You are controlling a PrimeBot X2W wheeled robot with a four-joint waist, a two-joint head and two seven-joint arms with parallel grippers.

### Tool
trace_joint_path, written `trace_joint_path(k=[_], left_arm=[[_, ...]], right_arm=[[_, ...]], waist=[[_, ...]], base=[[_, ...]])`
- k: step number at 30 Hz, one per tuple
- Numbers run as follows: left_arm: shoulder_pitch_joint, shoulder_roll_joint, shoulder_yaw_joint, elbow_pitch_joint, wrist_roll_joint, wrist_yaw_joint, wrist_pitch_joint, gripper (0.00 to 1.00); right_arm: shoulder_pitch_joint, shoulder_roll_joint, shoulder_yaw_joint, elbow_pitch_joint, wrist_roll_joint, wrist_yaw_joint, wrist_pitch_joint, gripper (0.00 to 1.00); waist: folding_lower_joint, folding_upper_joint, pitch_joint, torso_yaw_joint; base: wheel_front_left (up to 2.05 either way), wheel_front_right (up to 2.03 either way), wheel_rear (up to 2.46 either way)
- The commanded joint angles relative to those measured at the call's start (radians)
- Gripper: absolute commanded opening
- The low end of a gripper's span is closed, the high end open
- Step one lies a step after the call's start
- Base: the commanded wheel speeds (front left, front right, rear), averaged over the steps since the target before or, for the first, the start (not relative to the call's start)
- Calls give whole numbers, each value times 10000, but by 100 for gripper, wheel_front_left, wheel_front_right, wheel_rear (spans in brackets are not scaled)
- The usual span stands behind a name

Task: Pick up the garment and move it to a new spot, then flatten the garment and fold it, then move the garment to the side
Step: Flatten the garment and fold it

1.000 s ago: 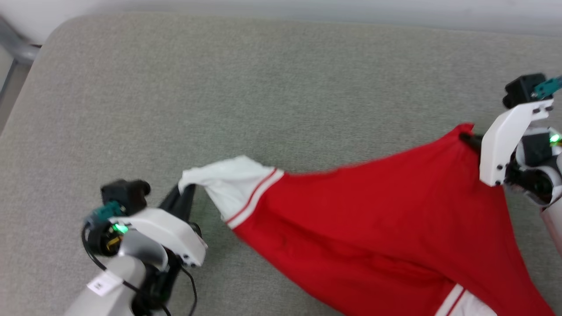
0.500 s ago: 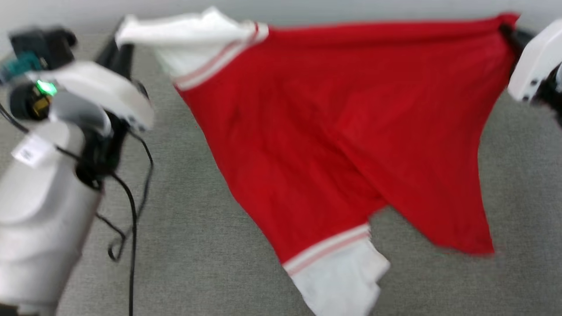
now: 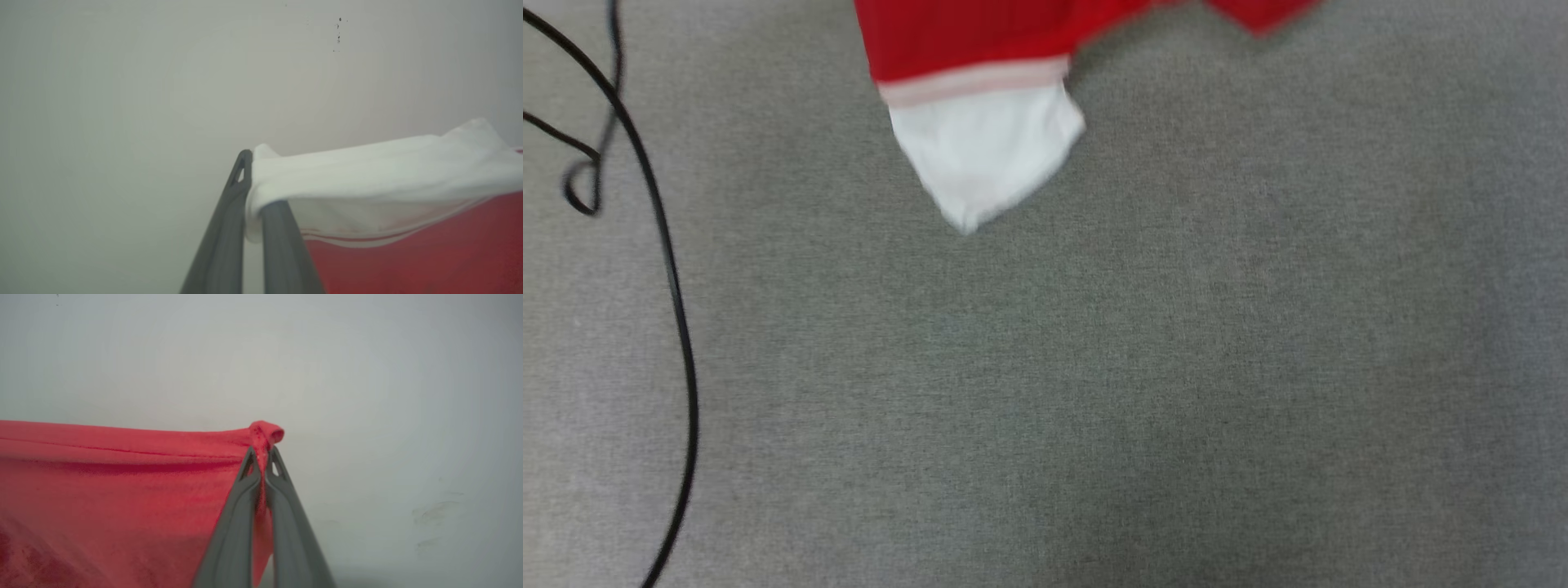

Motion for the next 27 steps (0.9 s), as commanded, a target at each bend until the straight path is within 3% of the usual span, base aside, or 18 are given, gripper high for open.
trace_joint_path(k=[1, 8, 17, 23, 27], left_arm=[[-370, 171, 119, 274, 73, -21, -135, 0], [-1188, 112, 233, 1111, -124, -353, -375, 0], [-802, -296, 207, 2273, -602, -948, -215, 0], [227, -596, 186, 3118, -1013, -1498, -430, 0], [1726, -903, 135, 3571, -1302, -1783, -888, 0]], right_arm=[[-364, -13, -87, 202, -120, -29, -152, 0], [-1262, 280, 382, 789, -160, -27, -419, 0], [-1351, 605, 1069, 1537, 358, -26, -696, 0], [-341, 617, 2017, 1687, 1093, -26, -964, 0], [1198, 465, 2717, 1571, 1635, -26, -1322, 0]], waist=[[-1, 0, 221, -114], [-1, 0, 1092, -155], [-1, 0, 1940, 11], [-1, 0, 1912, 107], [-1, 0, 1465, 206]], base=[[0, 0, 0], [0, 0, 0], [0, 0, 0], [0, 0, 0], [0, 0, 0]])
